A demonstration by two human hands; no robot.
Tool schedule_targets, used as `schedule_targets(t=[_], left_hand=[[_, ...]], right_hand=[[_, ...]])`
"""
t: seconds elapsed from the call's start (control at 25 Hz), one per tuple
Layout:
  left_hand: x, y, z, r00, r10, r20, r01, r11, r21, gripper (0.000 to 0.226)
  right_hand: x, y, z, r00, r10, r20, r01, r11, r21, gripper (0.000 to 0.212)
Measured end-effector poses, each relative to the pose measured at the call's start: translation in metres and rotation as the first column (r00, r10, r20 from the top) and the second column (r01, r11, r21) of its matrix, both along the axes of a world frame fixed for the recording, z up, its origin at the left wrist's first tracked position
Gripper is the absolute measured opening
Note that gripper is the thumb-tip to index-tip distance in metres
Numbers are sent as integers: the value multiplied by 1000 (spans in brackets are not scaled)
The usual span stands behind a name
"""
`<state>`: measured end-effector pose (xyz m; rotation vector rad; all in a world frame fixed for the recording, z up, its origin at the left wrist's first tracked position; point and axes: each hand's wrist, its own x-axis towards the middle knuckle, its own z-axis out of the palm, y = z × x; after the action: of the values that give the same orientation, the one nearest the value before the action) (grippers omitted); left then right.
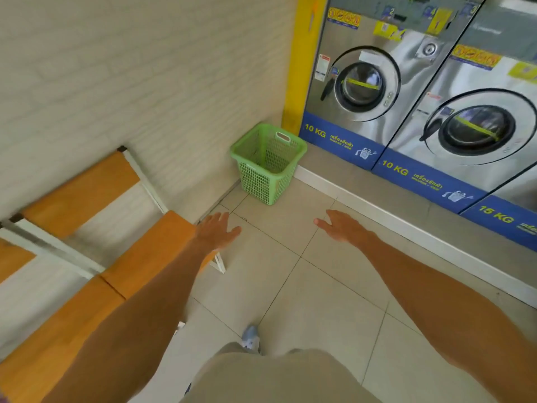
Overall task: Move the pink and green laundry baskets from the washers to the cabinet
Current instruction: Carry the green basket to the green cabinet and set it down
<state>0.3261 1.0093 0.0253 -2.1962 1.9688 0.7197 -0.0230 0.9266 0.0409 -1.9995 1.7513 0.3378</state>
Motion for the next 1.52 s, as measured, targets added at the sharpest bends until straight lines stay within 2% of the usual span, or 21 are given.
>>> schedule_targets(t=[0.28, 0.52, 0.68, 0.88, 1.08, 1.2, 1.32, 1.44, 1.52], left_hand=[[-33, -164, -16, 1000, 25, -7, -24, 997, 80, 79], [-80, -303, -42, 989, 127, -76, -125, 992, 35, 84], [-107, -386, -63, 968, 238, -78, -233, 970, 72, 86], [-120, -447, -69, 891, 438, -119, -424, 897, 129, 84], [-99, -505, -92, 798, 588, -129, -564, 806, 181, 86], [-91, -542, -99, 744, 651, -148, -617, 755, 221, 86], [-92, -578, -112, 678, 718, -158, -670, 692, 267, 86], [-96, -601, -129, 598, 782, -175, -731, 621, 281, 83], [-96, -615, -156, 517, 835, -191, -775, 551, 311, 82]], right_hand=[[-21, -160, -28, 997, -53, 53, 51, 998, 40, 88], [-59, -311, -48, 999, 53, -1, -53, 995, 79, 84], [-74, -423, -58, 988, 155, -1, -155, 985, 75, 86], [-61, -531, -67, 965, 263, 12, -262, 953, 153, 81], [-11, -635, -88, 933, 351, 79, -360, 914, 185, 74], [12, -694, -117, 918, 367, 151, -391, 900, 192, 95], [31, -749, -149, 916, 379, 130, -400, 884, 241, 101], [59, -774, -138, 930, 346, 123, -366, 895, 256, 90], [79, -797, -156, 939, 324, 115, -343, 905, 252, 79]])
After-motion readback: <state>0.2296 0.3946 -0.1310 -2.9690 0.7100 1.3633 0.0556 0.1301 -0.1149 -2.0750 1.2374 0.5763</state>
